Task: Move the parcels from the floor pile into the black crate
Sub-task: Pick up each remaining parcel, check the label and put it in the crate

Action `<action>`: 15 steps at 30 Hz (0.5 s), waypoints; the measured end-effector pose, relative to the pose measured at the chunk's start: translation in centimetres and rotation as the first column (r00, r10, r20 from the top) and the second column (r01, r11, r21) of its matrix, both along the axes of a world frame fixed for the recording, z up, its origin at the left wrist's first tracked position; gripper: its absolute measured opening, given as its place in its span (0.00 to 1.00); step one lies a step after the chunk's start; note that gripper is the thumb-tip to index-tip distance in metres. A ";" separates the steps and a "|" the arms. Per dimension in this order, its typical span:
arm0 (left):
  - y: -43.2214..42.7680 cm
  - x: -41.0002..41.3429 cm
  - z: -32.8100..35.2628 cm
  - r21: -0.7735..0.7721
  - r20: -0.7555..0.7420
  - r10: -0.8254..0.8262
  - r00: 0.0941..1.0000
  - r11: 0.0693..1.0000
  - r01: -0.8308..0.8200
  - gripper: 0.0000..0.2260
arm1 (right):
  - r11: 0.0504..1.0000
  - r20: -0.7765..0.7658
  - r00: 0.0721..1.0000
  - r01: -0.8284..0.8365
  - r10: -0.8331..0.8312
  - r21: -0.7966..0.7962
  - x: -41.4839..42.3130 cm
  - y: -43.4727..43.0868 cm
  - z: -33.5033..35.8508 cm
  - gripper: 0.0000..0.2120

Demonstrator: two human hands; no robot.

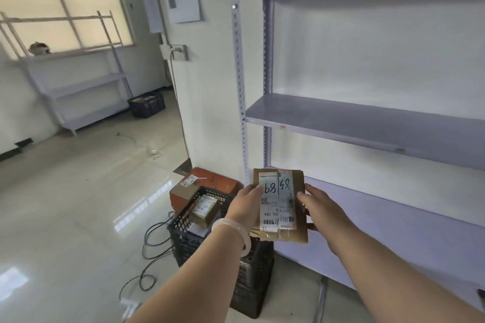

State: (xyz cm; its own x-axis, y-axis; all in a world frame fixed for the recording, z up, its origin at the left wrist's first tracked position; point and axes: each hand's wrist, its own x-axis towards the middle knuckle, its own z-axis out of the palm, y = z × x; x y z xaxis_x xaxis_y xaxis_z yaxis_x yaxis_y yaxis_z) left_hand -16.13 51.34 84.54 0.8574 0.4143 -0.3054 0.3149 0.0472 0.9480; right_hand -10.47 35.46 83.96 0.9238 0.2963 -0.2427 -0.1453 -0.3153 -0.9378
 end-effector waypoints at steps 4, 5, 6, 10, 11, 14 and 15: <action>6.9 0.4 -0.7 -0.027 -0.007 -0.008 1.000 1.000 0.008 0.07 | 1.000 -0.022 1.000 -0.018 0.018 0.005 0.7 7.2 -0.3 0.13; 8.1 0.6 -0.9 -0.025 -0.015 -0.022 1.000 0.999 0.021 0.08 | 1.000 -0.027 1.000 -0.015 0.015 0.010 0.8 8.5 -0.6 0.11; 9.2 0.9 -1.3 -0.026 -0.027 -0.031 0.999 0.999 0.030 0.09 | 1.000 -0.035 0.999 -0.009 0.010 0.012 0.8 9.8 -1.0 0.11; 13.4 2.8 -3.3 -0.038 -0.054 -0.028 0.998 0.999 0.026 0.07 | 1.000 -0.071 0.997 0.016 -0.016 0.005 2.4 13.9 -2.7 0.16; 14.4 3.5 -3.9 -0.040 -0.069 -0.030 0.997 0.999 0.027 0.07 | 1.000 -0.083 0.996 0.019 -0.018 0.000 3.1 14.9 -3.2 0.16; 16.8 6.0 -5.7 -0.044 -0.102 -0.046 0.994 0.998 0.042 0.08 | 1.000 -0.119 0.993 0.019 -0.020 -0.009 5.4 17.7 -4.9 0.14; 17.6 7.1 -6.2 -0.050 -0.117 -0.047 0.992 0.998 0.041 0.08 | 1.000 -0.129 0.991 0.019 -0.019 -0.008 6.4 18.6 -5.5 0.13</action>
State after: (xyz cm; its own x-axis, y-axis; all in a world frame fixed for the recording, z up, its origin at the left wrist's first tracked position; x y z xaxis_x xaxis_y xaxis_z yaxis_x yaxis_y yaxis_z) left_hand -9.08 68.94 78.34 0.8311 0.3598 -0.4241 0.4275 0.0744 0.9010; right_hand -4.11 54.02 78.45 0.8900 0.2771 -0.3621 -0.2711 -0.3171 -0.9088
